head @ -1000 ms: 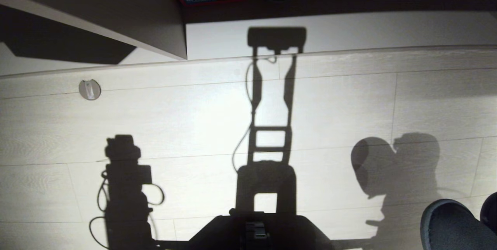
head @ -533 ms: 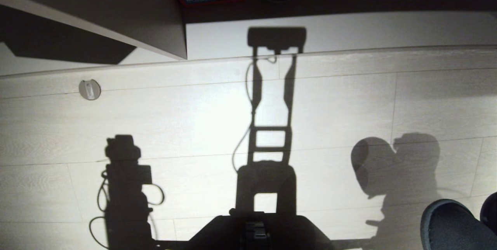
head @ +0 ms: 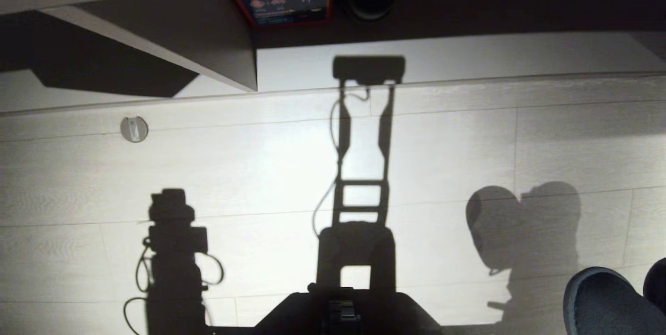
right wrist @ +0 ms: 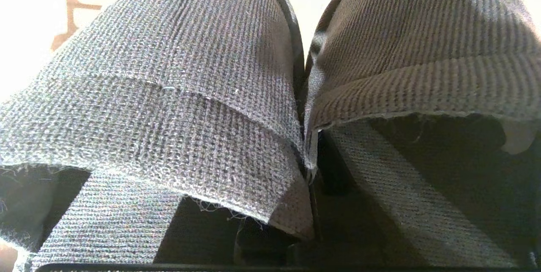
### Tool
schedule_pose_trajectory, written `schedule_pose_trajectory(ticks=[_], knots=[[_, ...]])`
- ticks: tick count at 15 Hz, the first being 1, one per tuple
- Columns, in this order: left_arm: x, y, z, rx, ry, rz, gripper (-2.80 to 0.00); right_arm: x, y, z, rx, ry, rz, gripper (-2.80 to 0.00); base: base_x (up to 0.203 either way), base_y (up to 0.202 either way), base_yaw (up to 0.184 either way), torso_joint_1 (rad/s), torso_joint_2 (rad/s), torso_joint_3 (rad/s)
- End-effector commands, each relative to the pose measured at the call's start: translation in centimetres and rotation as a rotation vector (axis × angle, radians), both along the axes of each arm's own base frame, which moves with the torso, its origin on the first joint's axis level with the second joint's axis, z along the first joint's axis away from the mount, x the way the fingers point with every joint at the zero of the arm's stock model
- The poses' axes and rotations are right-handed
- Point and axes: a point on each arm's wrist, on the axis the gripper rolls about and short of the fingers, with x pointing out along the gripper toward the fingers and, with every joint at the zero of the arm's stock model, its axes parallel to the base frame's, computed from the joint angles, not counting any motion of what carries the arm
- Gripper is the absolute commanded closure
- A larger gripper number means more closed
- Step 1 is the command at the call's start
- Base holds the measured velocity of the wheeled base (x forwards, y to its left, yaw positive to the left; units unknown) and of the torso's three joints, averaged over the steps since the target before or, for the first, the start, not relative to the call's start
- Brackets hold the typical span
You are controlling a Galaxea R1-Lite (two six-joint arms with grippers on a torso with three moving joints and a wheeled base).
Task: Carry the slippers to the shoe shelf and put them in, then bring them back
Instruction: Place the slippers on the floor
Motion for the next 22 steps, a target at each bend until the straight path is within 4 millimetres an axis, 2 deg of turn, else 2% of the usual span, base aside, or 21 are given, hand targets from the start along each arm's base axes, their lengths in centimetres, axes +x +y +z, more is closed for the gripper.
schedule_pose_trajectory(ticks=[1,22], knots=[[0.01,0.0,0.01,0.0,0.001,0.001,0.0,0.04,0.0,-0.03,-0.001,0.005,0.001,0.0,0.0,0.0,0.0,-0.001,0.0,0.201],[0.01,0.0,0.01,0.0,0.001,0.001,0.0,0.04,0.0,-0.03,-0.001,0.005,0.001,0.0,0.0,0.0,0.0,0.003,0.0,0.203]])
